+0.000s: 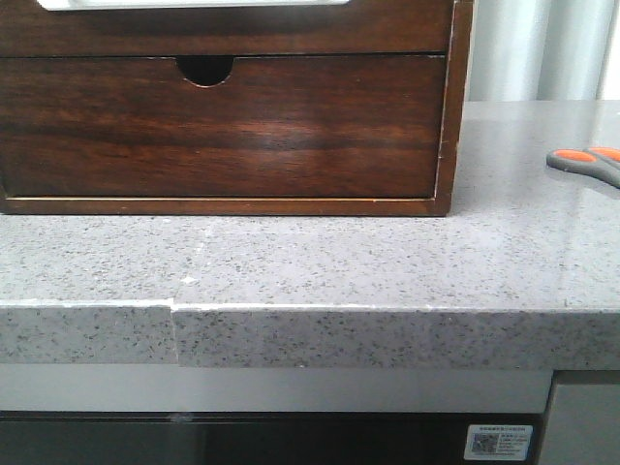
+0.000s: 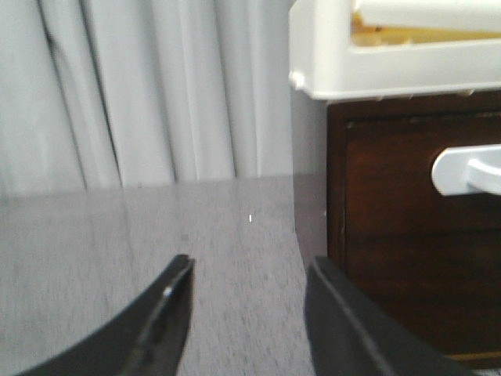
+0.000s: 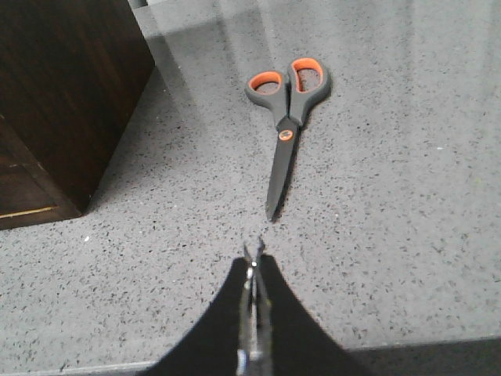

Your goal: Put scissors in drawer with both arms

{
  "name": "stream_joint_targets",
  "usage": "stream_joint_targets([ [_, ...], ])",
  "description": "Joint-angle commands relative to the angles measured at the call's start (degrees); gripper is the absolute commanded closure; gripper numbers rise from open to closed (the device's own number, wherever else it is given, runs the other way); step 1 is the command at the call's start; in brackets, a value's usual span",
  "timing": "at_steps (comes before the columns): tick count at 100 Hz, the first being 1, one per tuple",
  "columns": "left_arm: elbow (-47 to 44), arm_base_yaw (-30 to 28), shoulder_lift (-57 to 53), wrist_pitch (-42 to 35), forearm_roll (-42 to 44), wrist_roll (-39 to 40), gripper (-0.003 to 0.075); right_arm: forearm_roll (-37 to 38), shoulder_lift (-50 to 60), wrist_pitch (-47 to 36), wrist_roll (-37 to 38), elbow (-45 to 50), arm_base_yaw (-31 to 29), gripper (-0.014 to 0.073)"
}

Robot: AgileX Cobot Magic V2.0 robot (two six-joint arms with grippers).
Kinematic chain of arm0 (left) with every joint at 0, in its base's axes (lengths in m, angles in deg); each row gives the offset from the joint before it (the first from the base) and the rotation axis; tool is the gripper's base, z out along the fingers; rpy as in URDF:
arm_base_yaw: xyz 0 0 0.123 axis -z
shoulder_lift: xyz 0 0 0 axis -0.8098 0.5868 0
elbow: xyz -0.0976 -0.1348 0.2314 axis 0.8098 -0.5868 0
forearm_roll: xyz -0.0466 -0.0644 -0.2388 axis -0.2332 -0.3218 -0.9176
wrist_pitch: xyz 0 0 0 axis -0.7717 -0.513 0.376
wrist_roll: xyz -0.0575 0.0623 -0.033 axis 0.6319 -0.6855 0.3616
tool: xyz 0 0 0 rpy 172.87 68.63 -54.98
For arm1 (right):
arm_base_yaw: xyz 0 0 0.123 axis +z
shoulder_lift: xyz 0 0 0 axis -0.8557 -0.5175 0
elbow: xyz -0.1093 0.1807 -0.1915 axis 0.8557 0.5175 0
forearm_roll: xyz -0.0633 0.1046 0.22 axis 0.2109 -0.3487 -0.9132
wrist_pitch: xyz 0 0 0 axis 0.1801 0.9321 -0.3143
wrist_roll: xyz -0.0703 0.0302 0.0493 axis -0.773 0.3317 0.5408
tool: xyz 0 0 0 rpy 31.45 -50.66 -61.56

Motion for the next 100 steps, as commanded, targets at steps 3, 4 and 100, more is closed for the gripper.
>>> stream_joint_targets([
  [3, 2.1, 0.5, 5.5, -15.8, 12.1, 0.5, 0.0329, -0.2, -0.9, -6.7, -0.4, -1.4, 0.1, 0.0654],
  [4, 2.1, 0.5, 6.2, -16.6, 13.5, 0.5, 0.0330, -0.2, -0.9, -6.7, -0.4, -1.4, 0.1, 0.0654],
  [100, 26.3, 16.3, 44.1, -19.5, 60.7, -4.4, 0.0375, -0.2, -0.9, -6.9, -0.4, -1.4, 0.1, 0.0654],
])
